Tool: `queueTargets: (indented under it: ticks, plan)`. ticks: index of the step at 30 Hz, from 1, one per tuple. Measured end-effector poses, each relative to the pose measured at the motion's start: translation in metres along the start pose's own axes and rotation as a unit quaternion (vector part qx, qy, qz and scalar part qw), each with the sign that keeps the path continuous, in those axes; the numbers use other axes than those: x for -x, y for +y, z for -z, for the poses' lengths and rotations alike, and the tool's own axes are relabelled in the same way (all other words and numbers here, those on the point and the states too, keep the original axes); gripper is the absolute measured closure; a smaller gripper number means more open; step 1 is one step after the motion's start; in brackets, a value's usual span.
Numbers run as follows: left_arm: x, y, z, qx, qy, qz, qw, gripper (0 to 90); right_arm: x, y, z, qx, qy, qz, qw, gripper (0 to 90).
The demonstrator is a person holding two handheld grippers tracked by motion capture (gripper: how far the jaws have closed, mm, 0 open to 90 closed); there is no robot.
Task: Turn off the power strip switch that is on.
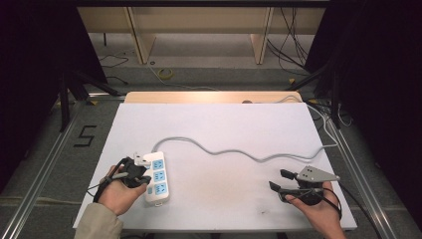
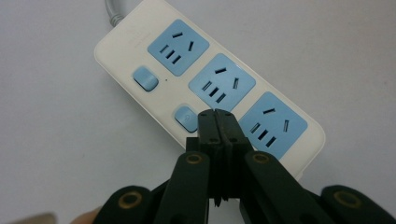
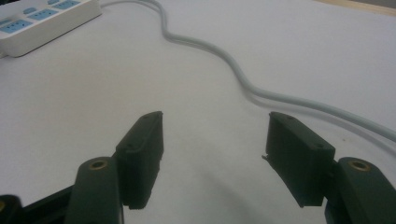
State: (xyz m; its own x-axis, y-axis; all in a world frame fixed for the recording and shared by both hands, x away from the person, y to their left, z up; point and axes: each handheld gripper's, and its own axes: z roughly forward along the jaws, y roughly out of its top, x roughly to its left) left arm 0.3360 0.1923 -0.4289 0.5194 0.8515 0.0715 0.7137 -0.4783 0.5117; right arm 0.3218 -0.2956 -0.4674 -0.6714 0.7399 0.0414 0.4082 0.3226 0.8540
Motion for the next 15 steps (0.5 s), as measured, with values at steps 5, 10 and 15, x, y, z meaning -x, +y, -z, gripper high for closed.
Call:
queueTargets:
  ticks: [5, 10, 15]
  plan:
    - [0.0022, 0.0006, -0.0025, -0.008, -0.005, -0.004, 1.0, 89.7, -0.0001, 0.0001, 0.0001, 0.0, 0.0, 0.0, 1.0, 37.7]
    - [0.0036, 0.0007, -0.0064, -0.017, -0.009, -0.005, 0.9998, 89.7, 0.0, 0.0002, 0.0, 0.001, 0.0, 0.0, 1.0, 37.7]
    - [0.0061, 0.0003, -0.0095, -0.028, -0.013, -0.008, 0.9995, 89.7, 0.0, 0.0002, 0.0, 0.001, 0.0, 0.0, 1.0, 37.7]
